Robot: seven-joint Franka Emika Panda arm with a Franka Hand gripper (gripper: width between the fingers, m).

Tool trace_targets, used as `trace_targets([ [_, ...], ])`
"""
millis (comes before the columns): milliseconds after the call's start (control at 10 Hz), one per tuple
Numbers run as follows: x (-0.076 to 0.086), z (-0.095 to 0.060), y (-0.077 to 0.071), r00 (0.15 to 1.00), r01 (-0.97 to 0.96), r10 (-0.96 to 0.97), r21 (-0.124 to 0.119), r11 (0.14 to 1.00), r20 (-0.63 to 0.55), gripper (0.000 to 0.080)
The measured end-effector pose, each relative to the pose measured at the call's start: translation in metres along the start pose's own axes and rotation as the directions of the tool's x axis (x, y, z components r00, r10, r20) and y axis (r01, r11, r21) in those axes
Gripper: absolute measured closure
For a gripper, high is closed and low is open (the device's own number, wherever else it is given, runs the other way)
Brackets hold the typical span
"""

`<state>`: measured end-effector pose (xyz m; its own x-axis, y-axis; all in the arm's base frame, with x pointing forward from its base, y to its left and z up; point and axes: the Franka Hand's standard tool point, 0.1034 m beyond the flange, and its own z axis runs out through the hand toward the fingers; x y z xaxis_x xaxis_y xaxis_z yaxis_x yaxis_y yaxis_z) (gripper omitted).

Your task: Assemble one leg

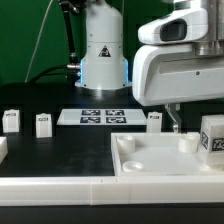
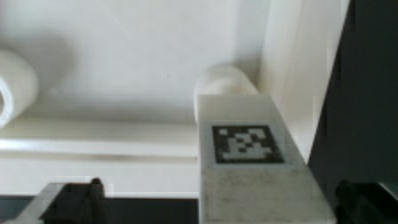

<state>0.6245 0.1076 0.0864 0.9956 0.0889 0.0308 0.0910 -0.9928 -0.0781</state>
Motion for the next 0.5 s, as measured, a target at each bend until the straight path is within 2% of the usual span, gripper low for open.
trace_targets([
  [100,0.001,-0.0001,-0.0008,0.996,-0.001,0.0,0.006,1.0,0.085,0.015],
  [400,0.0034,0.0032,-0.005,0.995,-0.002,0.001,0.007,1.0,0.096,0.015],
  [500,0.0034,0.0032,-0.0046,0.995,-0.002,0.002,0.007,1.0,0.096,0.0252],
])
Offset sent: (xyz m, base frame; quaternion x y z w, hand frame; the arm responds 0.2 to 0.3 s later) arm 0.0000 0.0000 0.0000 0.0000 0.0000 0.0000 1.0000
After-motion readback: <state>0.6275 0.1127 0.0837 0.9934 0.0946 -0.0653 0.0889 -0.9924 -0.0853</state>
